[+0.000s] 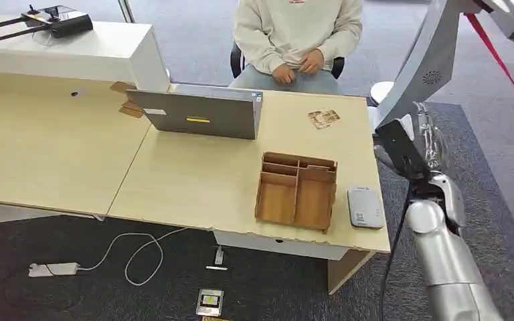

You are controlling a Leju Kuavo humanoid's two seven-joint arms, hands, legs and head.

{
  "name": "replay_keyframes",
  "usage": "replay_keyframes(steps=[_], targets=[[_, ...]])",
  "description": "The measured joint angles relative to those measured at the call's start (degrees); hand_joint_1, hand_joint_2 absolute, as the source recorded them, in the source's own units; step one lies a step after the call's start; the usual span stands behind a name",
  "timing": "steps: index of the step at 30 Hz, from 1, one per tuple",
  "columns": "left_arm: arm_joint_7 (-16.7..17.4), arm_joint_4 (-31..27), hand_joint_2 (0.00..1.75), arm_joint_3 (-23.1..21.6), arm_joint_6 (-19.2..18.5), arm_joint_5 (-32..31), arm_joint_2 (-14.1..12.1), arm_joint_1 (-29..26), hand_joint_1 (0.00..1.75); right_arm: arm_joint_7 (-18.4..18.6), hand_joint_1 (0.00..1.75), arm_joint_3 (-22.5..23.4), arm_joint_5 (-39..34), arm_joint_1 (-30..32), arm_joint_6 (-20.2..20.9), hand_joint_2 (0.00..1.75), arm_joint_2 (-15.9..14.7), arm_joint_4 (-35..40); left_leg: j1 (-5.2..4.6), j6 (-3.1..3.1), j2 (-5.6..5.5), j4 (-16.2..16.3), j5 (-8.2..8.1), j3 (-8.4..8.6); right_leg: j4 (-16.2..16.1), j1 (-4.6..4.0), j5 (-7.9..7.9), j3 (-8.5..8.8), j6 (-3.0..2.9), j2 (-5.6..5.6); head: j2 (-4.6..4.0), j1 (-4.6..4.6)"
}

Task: Pass the card to the sensor for recognition and then transmit it.

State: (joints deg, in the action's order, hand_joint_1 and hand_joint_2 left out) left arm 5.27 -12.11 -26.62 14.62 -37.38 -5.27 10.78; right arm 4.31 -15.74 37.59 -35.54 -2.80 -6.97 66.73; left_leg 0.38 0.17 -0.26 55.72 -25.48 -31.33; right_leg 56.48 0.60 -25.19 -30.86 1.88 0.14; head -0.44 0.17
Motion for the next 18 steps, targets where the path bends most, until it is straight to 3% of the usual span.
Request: replay_keyframes(steps=[8,18], targets=[[0.0,0.0,0.0,0.0,-0.1,0.0,0.0,0.2,0.0,-0.1,0.0,-0.2,0.2,0.6,0.7,1.75,0.1,2.4,-0.02,0.0,0.0,0.0,0.0,-0.01,0.0,0.01,0.0,0.0,0.0,0.0,0.0,-0.02],[0.6,0.0,0.0,0.0,-0.6,-1.6,0.3,1.0,0.0,-4.7,0.0,-0.7,2.3,-2.1,0.5,1.75,1.8,-1.7,0.0,-0.01,-0.01,0.0,0.01,-0.02,0.0,0.0,0.0,0.01,0.0,0.0,0.0,-0.02]])
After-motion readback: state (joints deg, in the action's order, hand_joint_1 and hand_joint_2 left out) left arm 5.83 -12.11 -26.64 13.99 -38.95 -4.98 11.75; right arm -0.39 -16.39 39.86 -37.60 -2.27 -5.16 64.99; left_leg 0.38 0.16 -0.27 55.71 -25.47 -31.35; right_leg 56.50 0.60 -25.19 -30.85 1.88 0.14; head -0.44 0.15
